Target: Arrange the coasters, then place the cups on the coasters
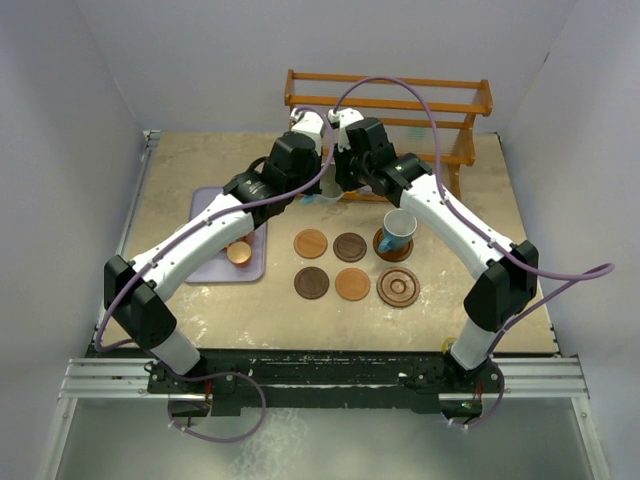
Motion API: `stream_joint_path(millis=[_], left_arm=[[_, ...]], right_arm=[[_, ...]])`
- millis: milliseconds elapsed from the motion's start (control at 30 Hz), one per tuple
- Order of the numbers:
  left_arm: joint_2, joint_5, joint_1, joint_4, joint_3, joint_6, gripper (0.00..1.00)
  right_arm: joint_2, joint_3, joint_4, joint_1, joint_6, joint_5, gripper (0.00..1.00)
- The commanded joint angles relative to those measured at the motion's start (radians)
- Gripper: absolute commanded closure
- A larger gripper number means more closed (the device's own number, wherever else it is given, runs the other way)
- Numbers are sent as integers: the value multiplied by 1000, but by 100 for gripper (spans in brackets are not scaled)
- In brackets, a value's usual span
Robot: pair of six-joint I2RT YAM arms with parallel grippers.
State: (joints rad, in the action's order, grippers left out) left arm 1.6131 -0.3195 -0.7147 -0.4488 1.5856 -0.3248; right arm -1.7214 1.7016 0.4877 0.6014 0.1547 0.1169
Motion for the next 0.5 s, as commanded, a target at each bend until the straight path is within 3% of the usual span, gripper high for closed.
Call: stream_joint_path(millis=[0,100,367,467], left_arm=[[-114,53,10,121,-28,60,93],[-142,110,10,131,-50,134,87],[-236,262,15,68,-99,326,56],[-277,294,26,10,-107,406,50]], right_arm=[[55,44,-13,-14,-14,-3,100],[78,21,-17,-16,-57,9,100],[174,-91,4,-43,-149,-22,100],[232,-162,16,-55,-185,-68,100]])
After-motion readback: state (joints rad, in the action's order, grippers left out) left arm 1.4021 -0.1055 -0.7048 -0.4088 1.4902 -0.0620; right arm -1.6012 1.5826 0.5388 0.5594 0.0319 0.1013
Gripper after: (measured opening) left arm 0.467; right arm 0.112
